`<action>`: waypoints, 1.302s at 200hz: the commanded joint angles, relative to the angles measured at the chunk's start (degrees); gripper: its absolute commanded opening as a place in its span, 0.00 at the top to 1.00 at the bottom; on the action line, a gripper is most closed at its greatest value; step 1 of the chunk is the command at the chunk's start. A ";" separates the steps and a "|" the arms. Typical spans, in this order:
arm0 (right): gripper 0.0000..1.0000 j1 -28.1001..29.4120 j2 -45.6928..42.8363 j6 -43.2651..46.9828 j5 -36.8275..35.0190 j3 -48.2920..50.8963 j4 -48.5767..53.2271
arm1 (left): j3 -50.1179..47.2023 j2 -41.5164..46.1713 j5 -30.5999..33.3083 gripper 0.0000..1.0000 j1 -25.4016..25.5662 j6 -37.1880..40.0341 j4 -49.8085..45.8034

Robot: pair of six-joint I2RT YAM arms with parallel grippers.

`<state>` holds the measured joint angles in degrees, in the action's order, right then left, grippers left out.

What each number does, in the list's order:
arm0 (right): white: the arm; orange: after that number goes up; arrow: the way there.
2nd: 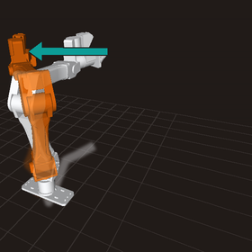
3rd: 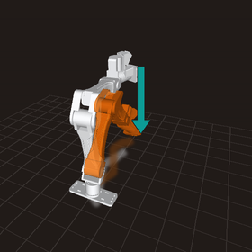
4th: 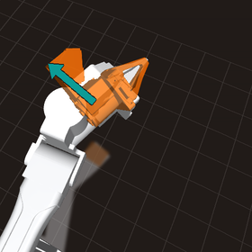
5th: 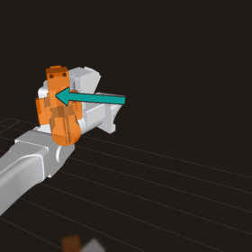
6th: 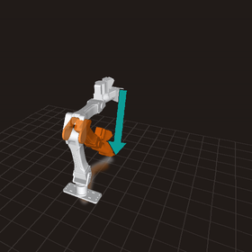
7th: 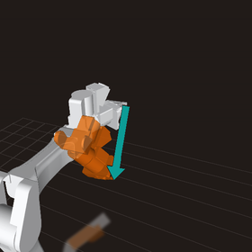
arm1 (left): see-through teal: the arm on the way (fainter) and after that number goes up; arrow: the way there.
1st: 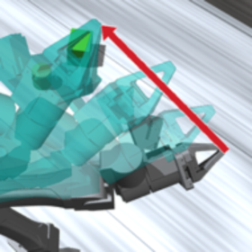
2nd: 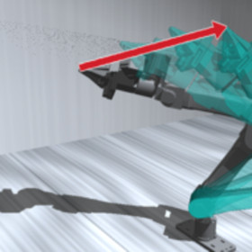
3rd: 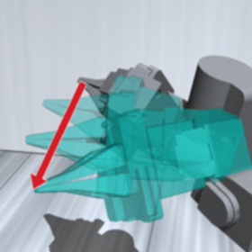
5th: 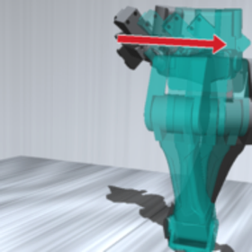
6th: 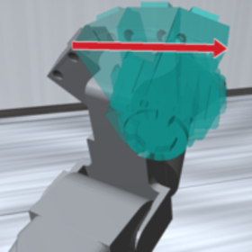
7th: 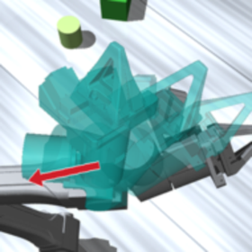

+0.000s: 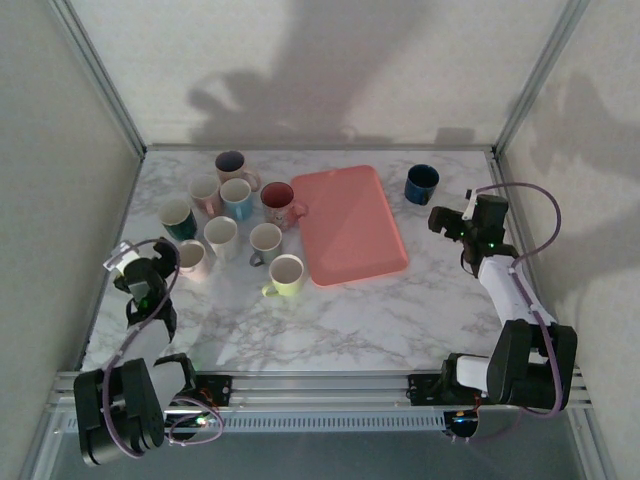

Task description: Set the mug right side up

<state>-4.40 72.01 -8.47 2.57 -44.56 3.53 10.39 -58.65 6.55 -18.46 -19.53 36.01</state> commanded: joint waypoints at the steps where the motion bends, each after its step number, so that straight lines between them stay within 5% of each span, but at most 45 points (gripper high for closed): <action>1: 0.01 -0.16 0.79 0.41 -3.33 1.60 -7.87 | -1.34 -2.60 1.26 0.01 0.68 -1.38 15.53; 71: 0.01 -2.83 5.23 -1.44 -4.20 6.75 -17.50 | -2.73 -14.62 5.61 0.01 6.06 -0.41 29.20; 125: 0.01 -3.07 8.67 -1.35 -0.95 7.88 -21.01 | -3.65 -19.78 3.30 0.01 6.24 1.58 38.18; 260: 0.01 7.10 15.45 7.31 -3.70 19.32 -47.47 | -3.78 -24.45 -0.28 0.04 13.22 11.81 44.83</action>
<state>2.52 86.00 -3.49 -0.43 -27.64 -35.48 6.98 -80.66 6.42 -7.11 -11.09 75.68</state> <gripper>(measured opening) 0.990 0.967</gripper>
